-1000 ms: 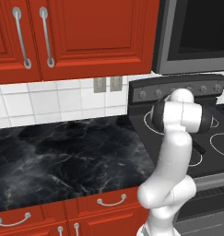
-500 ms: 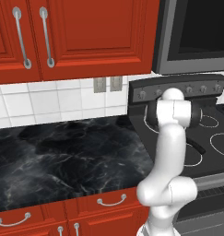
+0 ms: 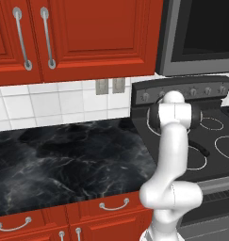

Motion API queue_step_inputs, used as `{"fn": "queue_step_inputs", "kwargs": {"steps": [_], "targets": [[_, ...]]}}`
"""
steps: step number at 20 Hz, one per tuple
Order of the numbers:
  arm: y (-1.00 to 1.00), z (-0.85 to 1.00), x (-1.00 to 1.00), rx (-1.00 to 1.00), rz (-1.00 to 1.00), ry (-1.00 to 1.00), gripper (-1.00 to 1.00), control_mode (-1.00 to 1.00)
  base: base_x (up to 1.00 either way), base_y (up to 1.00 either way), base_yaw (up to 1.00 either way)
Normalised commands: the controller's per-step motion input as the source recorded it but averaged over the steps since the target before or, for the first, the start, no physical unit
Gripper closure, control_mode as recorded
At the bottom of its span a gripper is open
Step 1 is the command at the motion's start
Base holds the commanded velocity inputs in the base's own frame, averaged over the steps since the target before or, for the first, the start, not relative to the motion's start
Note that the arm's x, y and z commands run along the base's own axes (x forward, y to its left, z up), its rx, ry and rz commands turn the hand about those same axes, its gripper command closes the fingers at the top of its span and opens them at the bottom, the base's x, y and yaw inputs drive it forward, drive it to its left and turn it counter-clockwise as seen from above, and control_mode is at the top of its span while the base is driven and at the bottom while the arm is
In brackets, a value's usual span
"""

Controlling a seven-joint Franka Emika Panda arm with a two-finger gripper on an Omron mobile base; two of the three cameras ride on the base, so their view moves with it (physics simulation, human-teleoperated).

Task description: Take the chicken drumsticks from the pan and place one on each plate on the dining counter.

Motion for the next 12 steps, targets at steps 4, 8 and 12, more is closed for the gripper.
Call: {"fn": "queue_step_inputs", "kwargs": {"steps": [4, 8, 12], "targets": [[0.04, -0.54, 0.16, 0.02, 0.0, 0.16, 1.0, -1.0, 0.0, 0.0, 0.0], [0.03, -0.68, 0.0, 0.06, 0.0, 0.23, 1.0, -1.0, 0.0, 0.0, 0.0], [0.03, -0.53, -0.23, 0.11, 0.0, 0.18, 1.0, -1.0, 0.0, 0.0, 0.0]]}}
